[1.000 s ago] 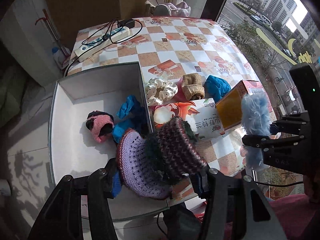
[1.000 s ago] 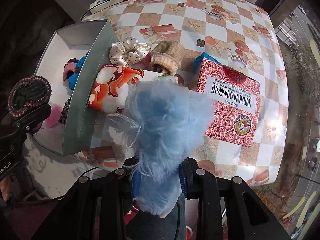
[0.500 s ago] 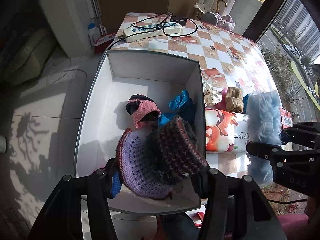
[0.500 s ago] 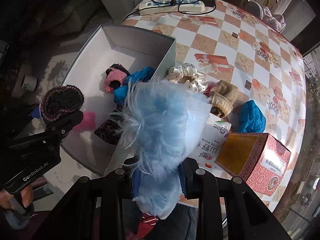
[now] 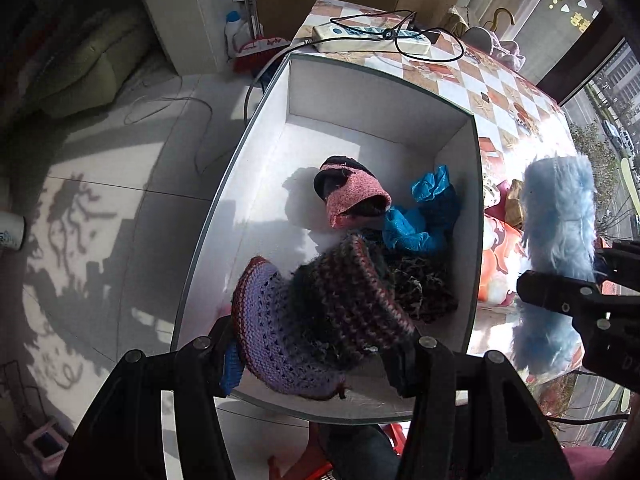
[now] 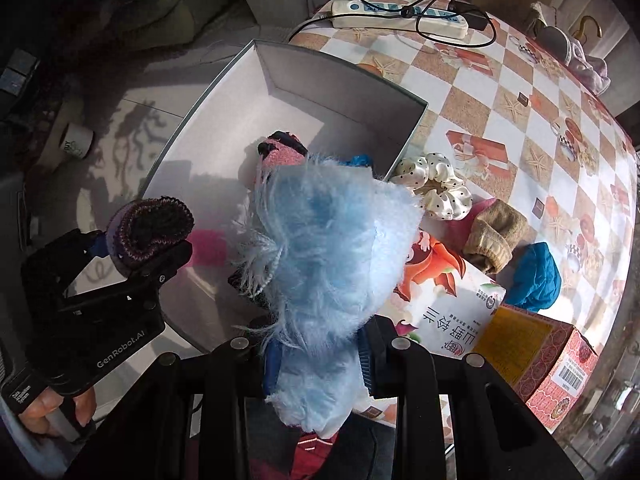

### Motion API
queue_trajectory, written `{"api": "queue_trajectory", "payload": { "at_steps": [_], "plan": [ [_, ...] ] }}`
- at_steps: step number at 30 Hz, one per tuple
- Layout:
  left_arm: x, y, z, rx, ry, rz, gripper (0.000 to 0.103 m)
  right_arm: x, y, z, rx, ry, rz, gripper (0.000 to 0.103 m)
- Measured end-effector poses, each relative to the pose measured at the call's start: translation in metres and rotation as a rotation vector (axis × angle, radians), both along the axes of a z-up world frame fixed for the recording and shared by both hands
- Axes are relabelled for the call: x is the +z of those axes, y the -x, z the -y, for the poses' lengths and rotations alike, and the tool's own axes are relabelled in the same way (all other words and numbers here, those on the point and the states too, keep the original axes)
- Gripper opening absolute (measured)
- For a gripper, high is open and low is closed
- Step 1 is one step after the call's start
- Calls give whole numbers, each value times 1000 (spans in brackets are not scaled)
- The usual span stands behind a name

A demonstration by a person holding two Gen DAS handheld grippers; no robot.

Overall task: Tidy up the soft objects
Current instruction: 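Lower the purple hat and fluffy cloth into the white box and open both tools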

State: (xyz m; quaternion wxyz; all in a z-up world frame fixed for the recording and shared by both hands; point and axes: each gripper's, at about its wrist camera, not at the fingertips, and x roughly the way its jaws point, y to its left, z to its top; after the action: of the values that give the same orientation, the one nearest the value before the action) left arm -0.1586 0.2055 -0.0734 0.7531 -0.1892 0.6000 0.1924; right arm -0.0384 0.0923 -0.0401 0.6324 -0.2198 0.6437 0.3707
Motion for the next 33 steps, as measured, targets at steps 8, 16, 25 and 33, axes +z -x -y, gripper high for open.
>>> {"api": "queue_trajectory", "payload": {
  "at_steps": [8, 16, 25, 33],
  "plan": [
    [-7, -2, -1, 10, 4, -18, 60, 1, 3, -21, 29, -10, 0, 32],
    [-12, -1, -4, 18, 9, -30, 60, -3, 3, -27, 12, -5, -12, 32],
    [-11, -1, -6, 25, -10, -32, 67, 3, -3, -40, -7, -30, -5, 32],
    [-9, 5, -12, 78, 27, -15, 81, 10, -6, -46, -23, -67, 2, 69]
  ]
}}
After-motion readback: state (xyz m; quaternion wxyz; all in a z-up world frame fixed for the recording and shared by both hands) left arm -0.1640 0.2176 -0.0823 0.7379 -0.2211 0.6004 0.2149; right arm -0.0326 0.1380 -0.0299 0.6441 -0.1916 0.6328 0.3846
